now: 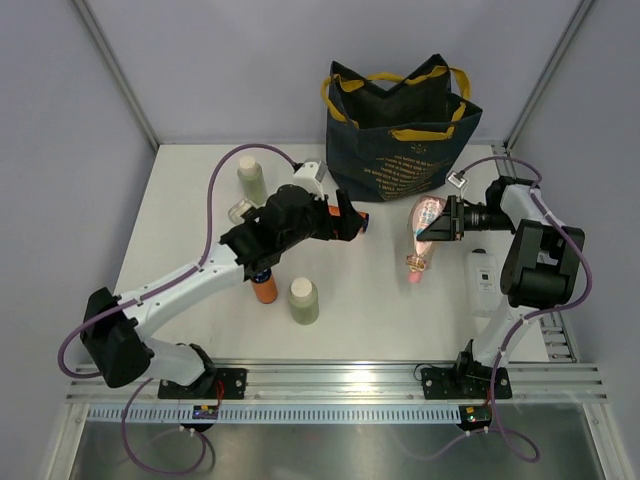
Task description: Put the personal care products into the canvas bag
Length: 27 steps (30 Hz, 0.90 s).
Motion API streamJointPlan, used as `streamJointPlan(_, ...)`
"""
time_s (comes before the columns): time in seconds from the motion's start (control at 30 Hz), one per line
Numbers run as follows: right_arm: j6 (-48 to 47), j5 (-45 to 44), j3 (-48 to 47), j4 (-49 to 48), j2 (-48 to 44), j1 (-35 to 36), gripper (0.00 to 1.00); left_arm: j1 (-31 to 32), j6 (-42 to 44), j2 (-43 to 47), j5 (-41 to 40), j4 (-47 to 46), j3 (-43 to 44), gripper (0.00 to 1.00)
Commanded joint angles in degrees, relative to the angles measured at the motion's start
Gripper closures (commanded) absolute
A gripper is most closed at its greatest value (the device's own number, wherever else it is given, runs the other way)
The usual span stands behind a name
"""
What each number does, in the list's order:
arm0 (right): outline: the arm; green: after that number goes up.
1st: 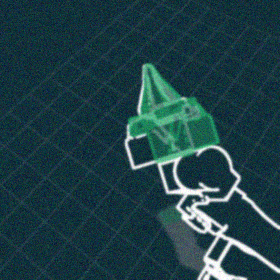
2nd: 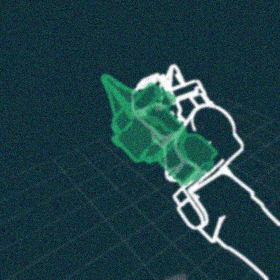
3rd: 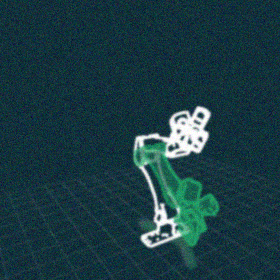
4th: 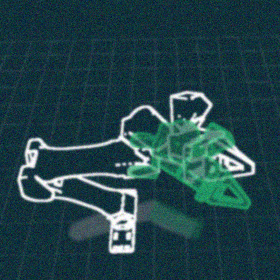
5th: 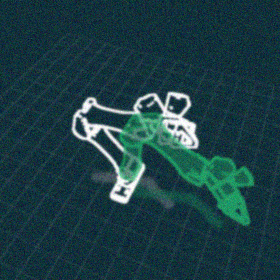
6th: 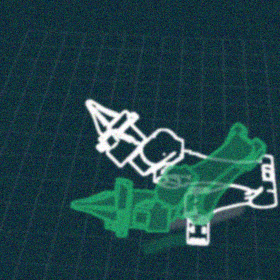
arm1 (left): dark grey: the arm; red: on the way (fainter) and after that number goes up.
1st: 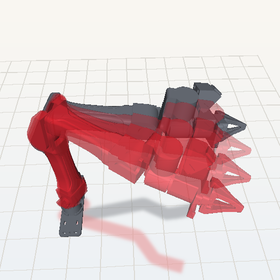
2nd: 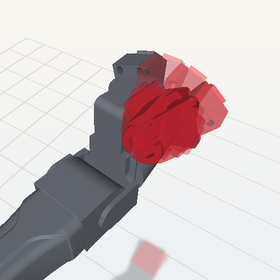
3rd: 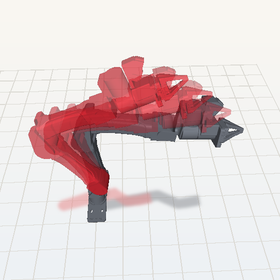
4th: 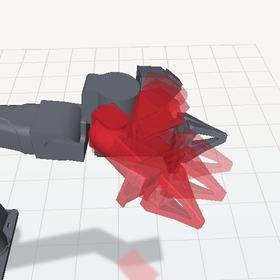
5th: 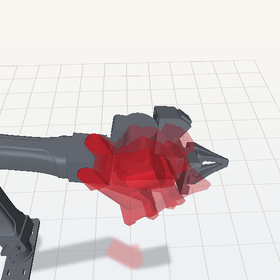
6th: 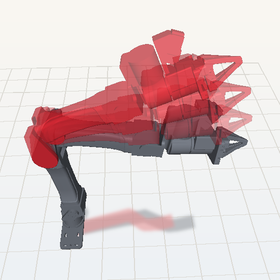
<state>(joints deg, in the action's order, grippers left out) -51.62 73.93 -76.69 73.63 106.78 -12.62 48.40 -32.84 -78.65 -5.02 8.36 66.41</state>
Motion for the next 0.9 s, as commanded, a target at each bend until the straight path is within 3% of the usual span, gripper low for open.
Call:
streamJointPlan(0.0, 1.69, 10.96, -4.17, 20.15, -4.82, 0.58, 1.0, -0.41, -0.11, 1.05, -0.7, 0.26, 0.48, 0.01)
streamJointPlan(0.23, 3.71, 16.42, -5.49, 20.33, -8.69, 0.58, 1.0, -0.41, -4.86, -5.35, 7.19, -4.76, 0.03, 0.01)
streamJointPlan(0.43, 6.52, 21.07, -12.51, 20.33, -13.7, 0.58, 1.0, -0.41, -4.25, -7.57, 7.75, -5.02, 3.2, 0.01)
streamJointPlan(0.67, 12.84, 22.75, -27.43, 19.72, -12.31, 0.76, 1.0, -0.77, -2.58, -5.46, 6.34, -3.0, 3.2, 0.01)
streamJointPlan(0.87, 19.17, 22.84, -46.57, 19.72, -1.78, 1.37, 1.0, -0.94, -3.54, -4.14, 5.72, -3.44, 1.44, 0.01)
